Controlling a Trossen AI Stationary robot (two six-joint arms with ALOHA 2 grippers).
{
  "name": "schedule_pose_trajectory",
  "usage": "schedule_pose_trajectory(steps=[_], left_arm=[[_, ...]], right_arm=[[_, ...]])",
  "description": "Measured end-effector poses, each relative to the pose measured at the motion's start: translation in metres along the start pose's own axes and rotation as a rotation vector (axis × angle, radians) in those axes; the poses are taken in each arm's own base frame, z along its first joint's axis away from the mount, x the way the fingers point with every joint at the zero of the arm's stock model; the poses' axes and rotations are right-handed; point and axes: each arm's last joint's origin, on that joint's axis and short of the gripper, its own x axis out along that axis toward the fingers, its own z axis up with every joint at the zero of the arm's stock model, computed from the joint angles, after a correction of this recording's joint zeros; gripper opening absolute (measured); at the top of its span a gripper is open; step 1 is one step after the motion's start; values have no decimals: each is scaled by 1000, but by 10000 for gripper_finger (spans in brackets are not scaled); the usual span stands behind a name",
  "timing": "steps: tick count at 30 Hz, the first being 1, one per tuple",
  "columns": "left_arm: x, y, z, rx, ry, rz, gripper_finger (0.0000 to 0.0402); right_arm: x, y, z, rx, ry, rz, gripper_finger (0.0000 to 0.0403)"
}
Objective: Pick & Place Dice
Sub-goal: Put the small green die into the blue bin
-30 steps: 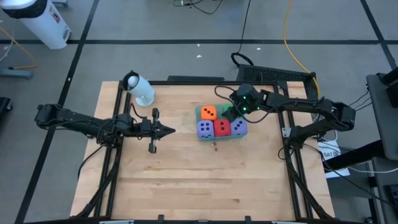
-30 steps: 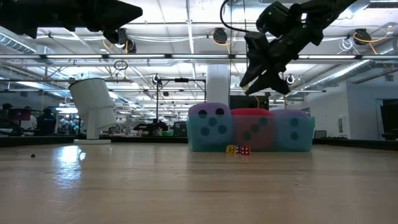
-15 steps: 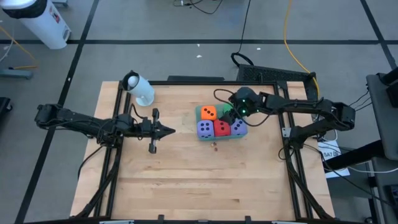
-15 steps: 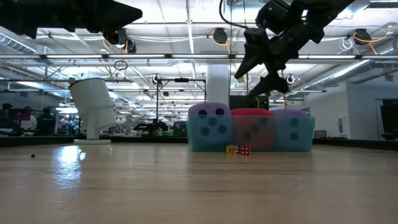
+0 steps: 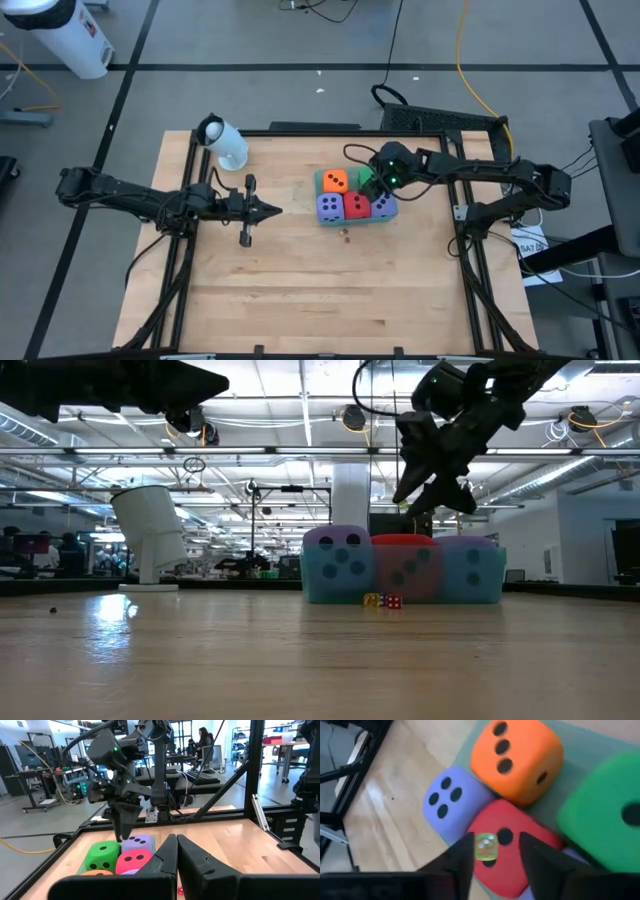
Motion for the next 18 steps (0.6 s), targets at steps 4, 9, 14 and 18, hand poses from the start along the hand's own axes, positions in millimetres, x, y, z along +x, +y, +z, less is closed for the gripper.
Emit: schedule_pose_trajectory(steps=[4, 9, 14, 18], left_arm=[[0, 0, -1, 3, 11, -1, 5], [0, 0, -2, 5, 24, 0, 5], [0, 0, -2, -7, 22, 0, 5], [0, 0, -2, -22, 21, 0, 5]], right_arm=[[1, 8, 3, -77, -62, 39, 113], [-3, 8, 12, -69, -111, 90, 170], [-11, 7, 17, -42, -147, 111, 242], [-4, -1, -2, -114, -61, -63, 256]])
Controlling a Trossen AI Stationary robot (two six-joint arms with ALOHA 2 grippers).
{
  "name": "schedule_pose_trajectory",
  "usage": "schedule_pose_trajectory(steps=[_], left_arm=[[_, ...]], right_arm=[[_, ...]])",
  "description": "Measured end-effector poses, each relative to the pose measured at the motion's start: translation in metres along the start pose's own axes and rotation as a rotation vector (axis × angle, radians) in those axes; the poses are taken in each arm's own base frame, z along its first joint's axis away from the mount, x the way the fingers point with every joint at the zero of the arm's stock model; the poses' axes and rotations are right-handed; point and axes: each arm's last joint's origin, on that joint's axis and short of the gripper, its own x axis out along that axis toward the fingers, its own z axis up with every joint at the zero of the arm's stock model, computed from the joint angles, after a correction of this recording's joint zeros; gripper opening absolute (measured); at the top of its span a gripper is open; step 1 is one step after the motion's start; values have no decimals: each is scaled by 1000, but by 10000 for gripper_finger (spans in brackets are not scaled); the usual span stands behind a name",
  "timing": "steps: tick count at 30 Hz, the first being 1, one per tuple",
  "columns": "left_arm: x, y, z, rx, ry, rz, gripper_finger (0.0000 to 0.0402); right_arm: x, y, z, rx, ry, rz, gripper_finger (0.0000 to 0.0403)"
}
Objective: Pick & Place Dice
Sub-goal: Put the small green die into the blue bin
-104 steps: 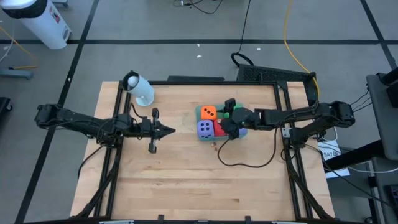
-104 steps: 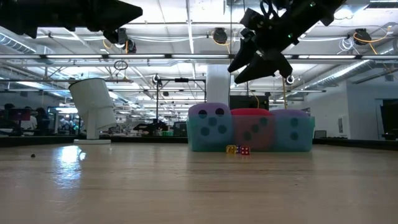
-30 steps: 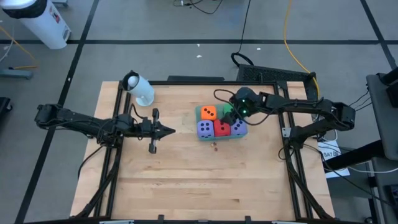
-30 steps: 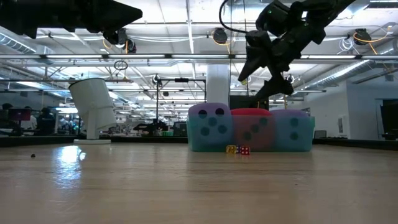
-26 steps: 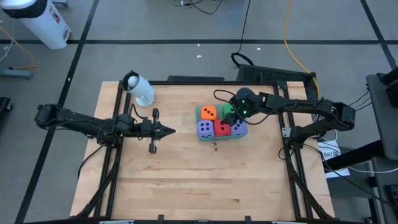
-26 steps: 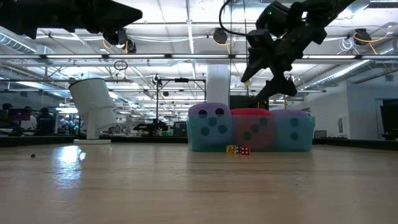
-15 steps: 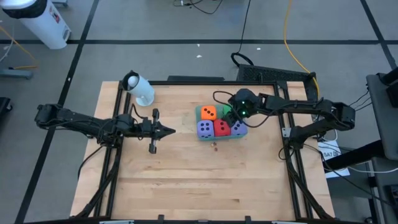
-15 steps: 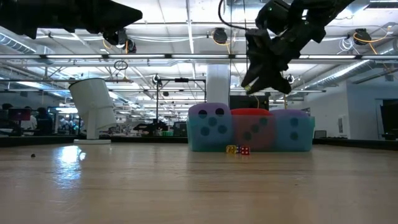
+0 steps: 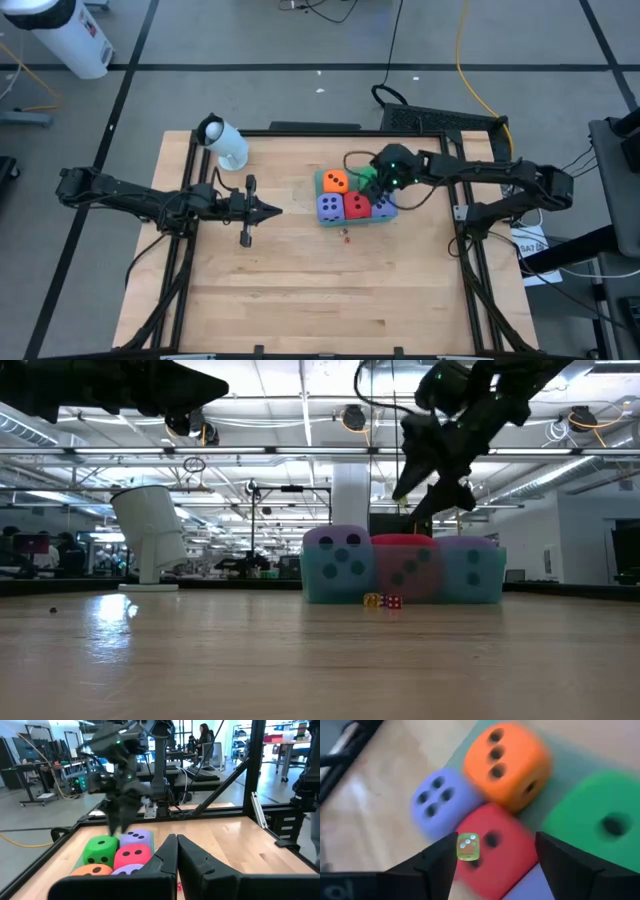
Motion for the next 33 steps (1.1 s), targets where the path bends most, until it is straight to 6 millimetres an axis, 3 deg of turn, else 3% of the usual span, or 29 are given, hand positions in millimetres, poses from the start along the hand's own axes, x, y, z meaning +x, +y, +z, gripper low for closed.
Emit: schedule_pose_trajectory(steps=[2, 9, 14, 19, 24, 29, 33], left_arm=[[0, 0, 0, -4, 0, 0, 5], [0, 0, 0, -2, 0, 1, 5], [0, 1, 0, -4, 0, 10, 5], [0, 3, -1, -7, 5, 18, 5], [0, 4, -1, -19, 6, 21, 5], [0, 4, -1, -24, 9, 21, 5], [0, 4, -1, -25, 10, 21, 5]], right_arm=[[1, 1, -1, 8, -71, -90, 252], [3, 7, 1, -18, -153, -66, 219], [4, 1, -8, -55, -72, -138, 201], [6, 19, -10, -133, -162, -89, 199], [5, 19, -10, -166, -103, -192, 195], [9, 23, -9, -134, -195, -69, 195], [11, 19, -14, -164, -151, -167, 190]])
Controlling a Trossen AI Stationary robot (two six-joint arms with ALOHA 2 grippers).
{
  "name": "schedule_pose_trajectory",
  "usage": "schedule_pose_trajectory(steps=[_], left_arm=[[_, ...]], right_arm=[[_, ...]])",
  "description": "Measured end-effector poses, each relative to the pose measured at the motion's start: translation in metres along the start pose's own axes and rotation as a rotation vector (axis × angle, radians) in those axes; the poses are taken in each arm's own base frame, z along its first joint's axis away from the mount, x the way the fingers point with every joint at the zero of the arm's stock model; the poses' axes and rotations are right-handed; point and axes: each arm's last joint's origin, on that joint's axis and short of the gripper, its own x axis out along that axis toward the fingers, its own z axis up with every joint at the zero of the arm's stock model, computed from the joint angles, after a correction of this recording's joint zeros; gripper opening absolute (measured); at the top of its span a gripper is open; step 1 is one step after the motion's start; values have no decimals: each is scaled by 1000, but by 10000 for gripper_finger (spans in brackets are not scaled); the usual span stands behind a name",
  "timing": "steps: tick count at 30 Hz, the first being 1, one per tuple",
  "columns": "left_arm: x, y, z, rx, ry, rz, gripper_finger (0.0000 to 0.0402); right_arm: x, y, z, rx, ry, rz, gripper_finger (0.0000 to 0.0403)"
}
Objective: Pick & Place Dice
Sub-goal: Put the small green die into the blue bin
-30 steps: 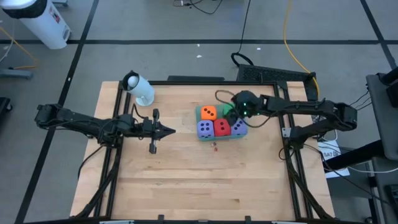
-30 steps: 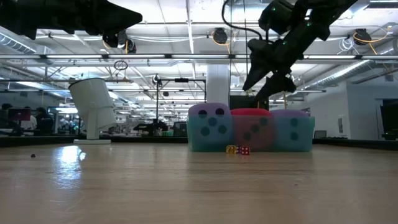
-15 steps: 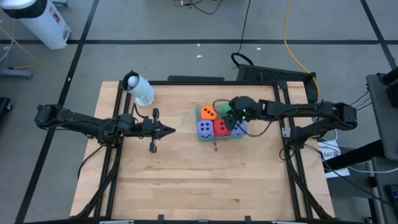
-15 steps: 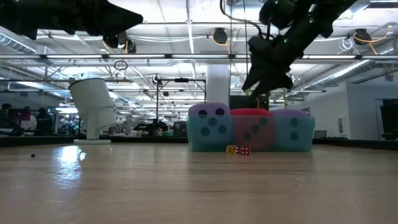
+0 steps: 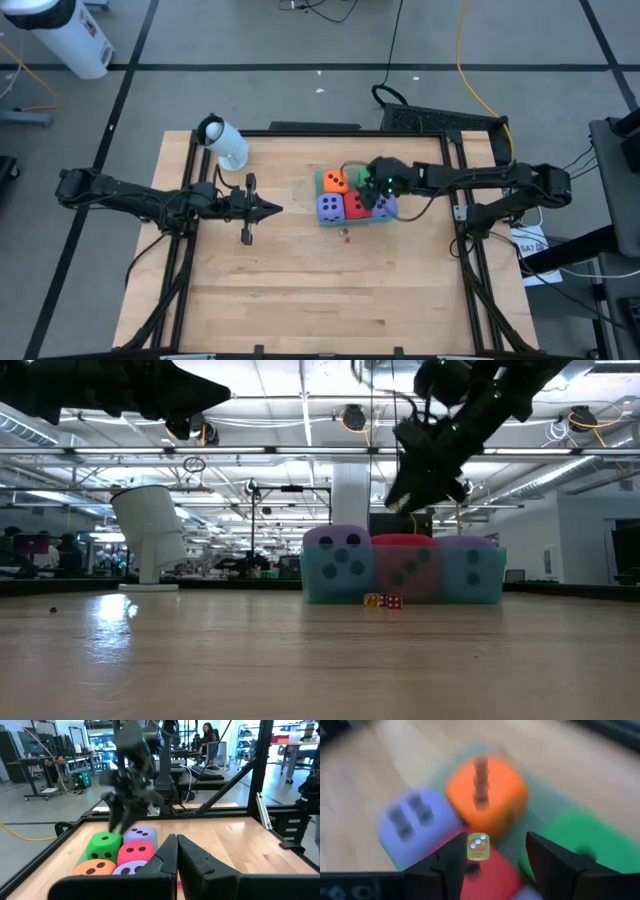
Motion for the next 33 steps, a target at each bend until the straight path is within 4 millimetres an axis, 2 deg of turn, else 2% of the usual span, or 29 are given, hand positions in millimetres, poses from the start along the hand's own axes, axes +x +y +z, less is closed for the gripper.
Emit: schedule_pose_trajectory(steps=[2, 18, 23, 33], left_arm=[[0, 0, 0, 2, 0, 0, 5], [0, 0, -1, 10, 6, 0, 5], [0, 0, -1, 25, 8, 0, 5], [0, 0, -1, 32, 14, 0, 5]], right_arm=[[1, 0, -4, -13, 33, -9, 188], [-1, 5, -4, -48, 22, 32, 187], [-1, 7, -3, -219, 19, 87, 187], [-2, 13, 7, -550, -114, 91, 185]])
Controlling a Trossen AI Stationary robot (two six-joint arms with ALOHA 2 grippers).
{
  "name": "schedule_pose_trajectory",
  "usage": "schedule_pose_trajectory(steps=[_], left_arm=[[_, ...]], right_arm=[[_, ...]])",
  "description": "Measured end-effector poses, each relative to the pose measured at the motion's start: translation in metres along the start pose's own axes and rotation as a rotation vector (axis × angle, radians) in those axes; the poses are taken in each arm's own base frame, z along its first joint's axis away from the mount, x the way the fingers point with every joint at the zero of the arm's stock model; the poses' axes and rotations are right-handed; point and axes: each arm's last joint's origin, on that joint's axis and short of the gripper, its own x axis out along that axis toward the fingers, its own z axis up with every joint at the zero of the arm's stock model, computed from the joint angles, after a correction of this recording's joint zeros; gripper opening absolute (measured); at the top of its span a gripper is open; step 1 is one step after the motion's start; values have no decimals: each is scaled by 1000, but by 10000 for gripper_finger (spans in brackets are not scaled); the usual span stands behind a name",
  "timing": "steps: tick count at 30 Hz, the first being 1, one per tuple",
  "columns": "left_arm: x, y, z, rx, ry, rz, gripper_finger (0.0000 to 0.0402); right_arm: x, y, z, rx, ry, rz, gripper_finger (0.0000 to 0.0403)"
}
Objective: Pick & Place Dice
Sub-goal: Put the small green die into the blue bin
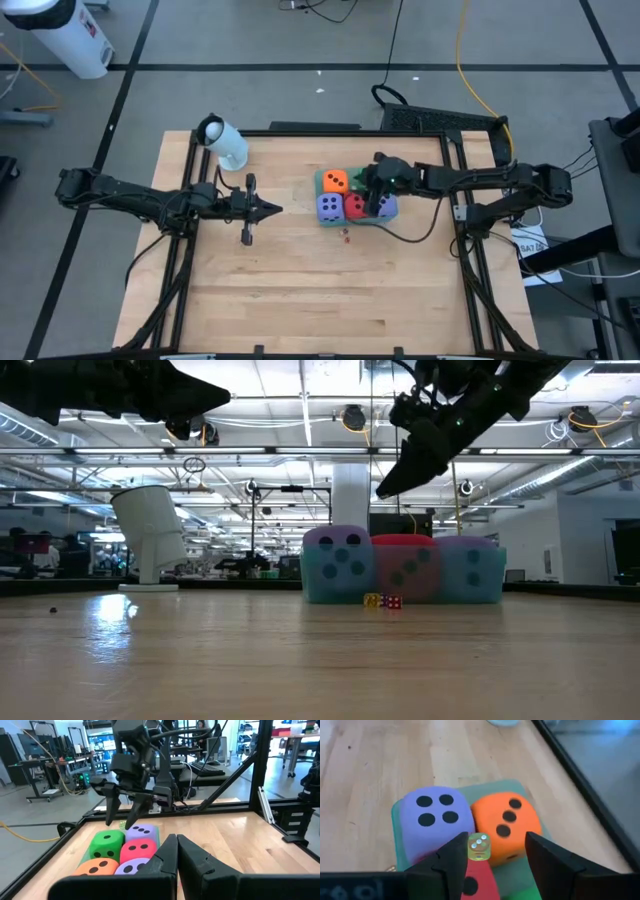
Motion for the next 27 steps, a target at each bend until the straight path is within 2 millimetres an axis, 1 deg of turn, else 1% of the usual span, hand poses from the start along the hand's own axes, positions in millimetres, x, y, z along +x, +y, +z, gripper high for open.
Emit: schedule_pose_trajectory(steps=[3, 7, 11, 14, 16, 17, 21, 27], left_arm=[[0, 0, -1, 3, 6, 0, 5], [0, 0, -1, 3, 12, -1, 5], [0, 0, -2, 4, 23, -2, 5], [0, 0, -3, 12, 31, -2, 5], [0, 0, -3, 19, 30, -2, 5], [0, 0, -3, 20, 30, -2, 5], [0, 0, -3, 32, 30, -1, 5], [0, 3, -3, 16, 33, 29, 5]], right_arm=[[0, 1, 3, -117, -30, -2, 164], [1, 1, 4, -221, -87, -14, 107], [2, 1, 2, -267, -125, -24, 55], [3, 1, 0, -269, -124, -21, 43], [4, 2, -3, -252, -117, -18, 49], [4, 2, -4, -236, -113, -16, 59], [4, 2, -6, -178, -102, -9, 117], [4, 5, -4, -178, -131, 84, 197]])
